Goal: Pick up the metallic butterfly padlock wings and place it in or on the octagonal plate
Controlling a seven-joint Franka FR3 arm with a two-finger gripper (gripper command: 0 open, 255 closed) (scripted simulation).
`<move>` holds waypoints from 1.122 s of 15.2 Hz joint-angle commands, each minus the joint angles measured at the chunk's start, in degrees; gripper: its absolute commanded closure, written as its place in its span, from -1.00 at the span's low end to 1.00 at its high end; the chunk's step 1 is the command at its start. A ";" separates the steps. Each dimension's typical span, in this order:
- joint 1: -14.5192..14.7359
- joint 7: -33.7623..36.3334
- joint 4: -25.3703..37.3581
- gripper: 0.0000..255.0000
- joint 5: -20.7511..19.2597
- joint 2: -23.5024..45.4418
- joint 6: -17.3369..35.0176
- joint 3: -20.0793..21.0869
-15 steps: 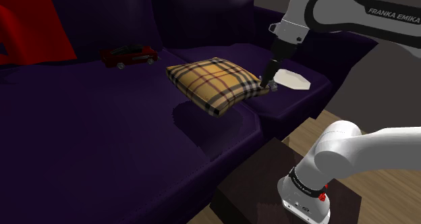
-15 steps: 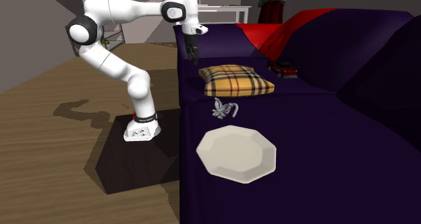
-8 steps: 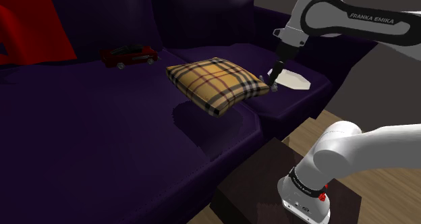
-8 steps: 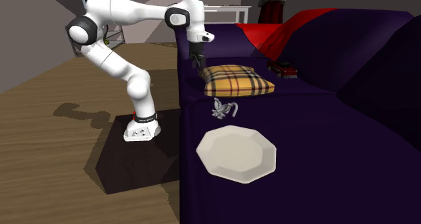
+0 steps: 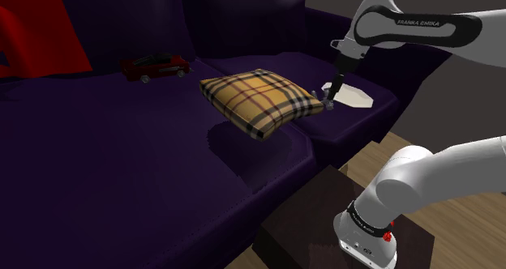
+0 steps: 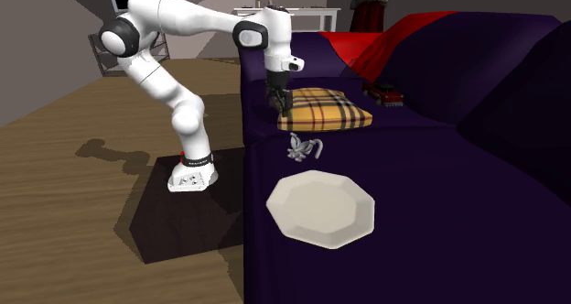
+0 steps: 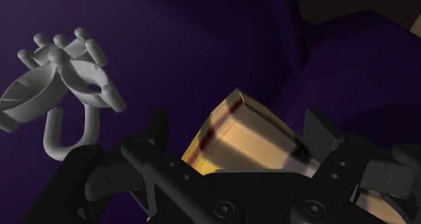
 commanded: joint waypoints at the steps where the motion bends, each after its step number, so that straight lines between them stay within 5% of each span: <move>1: 0.23 -3.97 1.95 -1.00 -0.60 3.70 1.76 -2.88; 11: 1.98 -24.00 14.60 -1.00 3.29 23.13 7.19 -15.64; 17: 2.02 -24.40 10.80 -1.00 3.73 24.18 11.87 -16.08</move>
